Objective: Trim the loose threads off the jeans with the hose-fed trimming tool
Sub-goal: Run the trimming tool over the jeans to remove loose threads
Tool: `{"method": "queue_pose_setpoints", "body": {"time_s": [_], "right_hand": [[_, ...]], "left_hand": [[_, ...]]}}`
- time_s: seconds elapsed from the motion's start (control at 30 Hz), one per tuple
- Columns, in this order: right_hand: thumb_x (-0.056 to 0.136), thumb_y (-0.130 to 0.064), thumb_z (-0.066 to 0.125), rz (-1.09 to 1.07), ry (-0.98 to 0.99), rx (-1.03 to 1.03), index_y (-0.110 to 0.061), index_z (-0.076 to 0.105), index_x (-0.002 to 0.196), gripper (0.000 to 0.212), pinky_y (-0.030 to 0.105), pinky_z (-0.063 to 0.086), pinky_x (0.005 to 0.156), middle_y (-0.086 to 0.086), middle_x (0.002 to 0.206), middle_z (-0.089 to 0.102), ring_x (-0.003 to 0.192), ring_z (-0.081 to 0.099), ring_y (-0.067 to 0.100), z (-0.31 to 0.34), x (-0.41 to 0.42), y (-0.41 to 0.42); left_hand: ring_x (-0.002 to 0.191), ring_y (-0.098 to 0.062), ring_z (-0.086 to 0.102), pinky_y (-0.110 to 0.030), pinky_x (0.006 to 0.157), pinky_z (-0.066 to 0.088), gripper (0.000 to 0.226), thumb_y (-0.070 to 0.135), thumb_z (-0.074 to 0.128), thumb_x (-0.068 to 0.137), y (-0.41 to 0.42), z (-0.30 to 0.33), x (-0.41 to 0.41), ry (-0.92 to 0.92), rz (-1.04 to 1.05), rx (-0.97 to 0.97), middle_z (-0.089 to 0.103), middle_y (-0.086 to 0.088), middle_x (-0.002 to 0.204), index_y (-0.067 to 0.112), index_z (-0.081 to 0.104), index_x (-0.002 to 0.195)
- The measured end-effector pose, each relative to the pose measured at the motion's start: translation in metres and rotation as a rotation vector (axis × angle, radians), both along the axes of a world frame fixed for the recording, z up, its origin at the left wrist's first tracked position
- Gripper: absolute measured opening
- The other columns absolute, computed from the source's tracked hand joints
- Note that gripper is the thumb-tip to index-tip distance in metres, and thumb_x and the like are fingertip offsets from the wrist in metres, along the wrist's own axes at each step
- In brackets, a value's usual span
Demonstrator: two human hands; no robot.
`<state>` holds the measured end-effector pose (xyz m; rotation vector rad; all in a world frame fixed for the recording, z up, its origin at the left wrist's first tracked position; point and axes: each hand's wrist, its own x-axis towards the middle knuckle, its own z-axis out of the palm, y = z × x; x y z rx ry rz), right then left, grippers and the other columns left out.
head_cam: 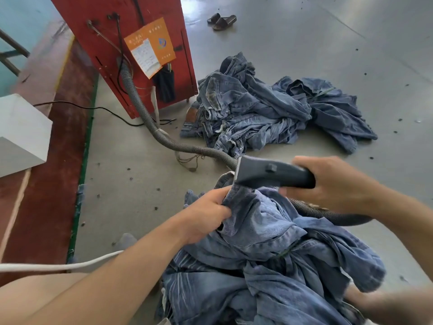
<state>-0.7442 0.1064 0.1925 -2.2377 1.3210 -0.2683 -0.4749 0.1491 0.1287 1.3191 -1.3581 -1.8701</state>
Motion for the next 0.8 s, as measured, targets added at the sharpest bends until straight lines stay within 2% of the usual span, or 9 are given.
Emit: {"method": "queue_pose_setpoints", "body": {"time_s": [0.1,0.2,0.3,0.33,0.43,0.5,0.57,0.67,0.8], "right_hand": [[0.082,-0.058,0.072,-0.105,0.009,-0.008,-0.037,0.06,0.084,0.024,0.018,0.039,0.055,-0.029,0.078,0.065,0.071,0.061,-0.002,0.007,-0.016,-0.008],[0.083,-0.05,0.077,-0.075,0.036,0.052,-0.035,0.062,0.082,0.021,0.019,0.042,0.056,-0.026,0.074,0.066,0.067,0.062,0.0,0.007,-0.025,-0.009],[0.082,-0.057,0.074,0.087,0.03,0.13,-0.043,0.062,0.088,0.019,0.014,0.045,0.06,-0.025,0.076,0.068,0.066,0.064,0.001,0.007,-0.009,0.001],[0.081,-0.06,0.072,0.111,0.016,0.122,-0.047,0.06,0.09,0.019,0.015,0.044,0.059,-0.025,0.078,0.067,0.068,0.064,0.001,0.007,-0.004,0.003],[0.081,-0.061,0.071,0.022,-0.036,0.069,-0.051,0.058,0.09,0.019,0.018,0.037,0.054,-0.026,0.077,0.066,0.066,0.062,-0.001,0.012,-0.007,-0.006],[0.083,-0.054,0.074,-0.063,-0.074,0.112,-0.051,0.06,0.092,0.017,0.02,0.041,0.053,-0.02,0.07,0.067,0.057,0.061,0.002,0.016,-0.022,-0.015],[0.086,-0.046,0.077,-0.069,-0.064,0.208,-0.05,0.063,0.094,0.017,0.021,0.047,0.05,-0.013,0.066,0.068,0.05,0.06,0.006,0.018,-0.037,-0.019],[0.086,-0.041,0.081,0.042,0.033,0.309,-0.048,0.066,0.094,0.019,0.017,0.05,0.057,-0.016,0.073,0.07,0.059,0.064,0.004,0.016,-0.031,-0.009],[0.082,-0.054,0.079,0.122,0.036,0.167,-0.042,0.063,0.087,0.02,0.016,0.045,0.063,-0.022,0.078,0.067,0.067,0.062,0.002,0.007,-0.005,-0.001]], "left_hand": [[0.106,-0.006,0.07,-0.021,0.083,0.056,0.072,-0.008,0.038,0.073,-0.001,0.002,0.001,-0.025,-0.042,-0.081,0.077,0.012,0.107,0.046,0.076,0.103],[0.109,-0.03,0.07,-0.048,0.092,0.057,0.067,-0.013,0.036,0.083,-0.003,-0.004,0.003,-0.116,-0.088,-0.155,0.076,0.001,0.112,0.032,0.071,0.119],[0.094,0.001,0.061,-0.007,0.082,0.046,0.07,-0.021,0.035,0.082,-0.001,-0.001,-0.001,-0.306,-0.229,-0.317,0.065,0.023,0.11,0.019,0.065,0.132],[0.102,-0.002,0.055,0.0,0.084,0.037,0.066,-0.023,0.035,0.08,0.001,-0.001,-0.004,-0.372,-0.279,-0.409,0.058,0.018,0.113,0.015,0.066,0.125],[0.122,-0.032,0.047,-0.028,0.104,0.041,0.041,-0.024,0.035,0.075,0.002,-0.005,-0.007,-0.463,-0.367,-0.554,0.049,-0.009,0.122,0.007,0.059,0.087],[0.126,-0.034,0.046,-0.043,0.108,0.04,0.038,-0.024,0.036,0.075,0.001,-0.007,-0.004,-0.492,-0.389,-0.59,0.049,-0.017,0.128,-0.006,0.061,0.097],[0.131,-0.029,0.045,-0.036,0.113,0.037,0.047,-0.024,0.037,0.075,-0.001,-0.009,-0.002,-0.494,-0.382,-0.619,0.05,-0.011,0.134,-0.002,0.066,0.106],[0.127,-0.019,0.043,-0.007,0.106,0.03,0.062,-0.021,0.036,0.076,0.0,-0.013,-0.001,-0.453,-0.342,-0.638,0.05,0.017,0.13,0.022,0.073,0.103],[0.132,-0.031,0.043,-0.017,0.103,0.033,0.062,-0.019,0.036,0.077,0.0,-0.02,-0.005,-0.509,-0.368,-0.7,0.05,-0.01,0.139,0.006,0.069,0.123]]}}
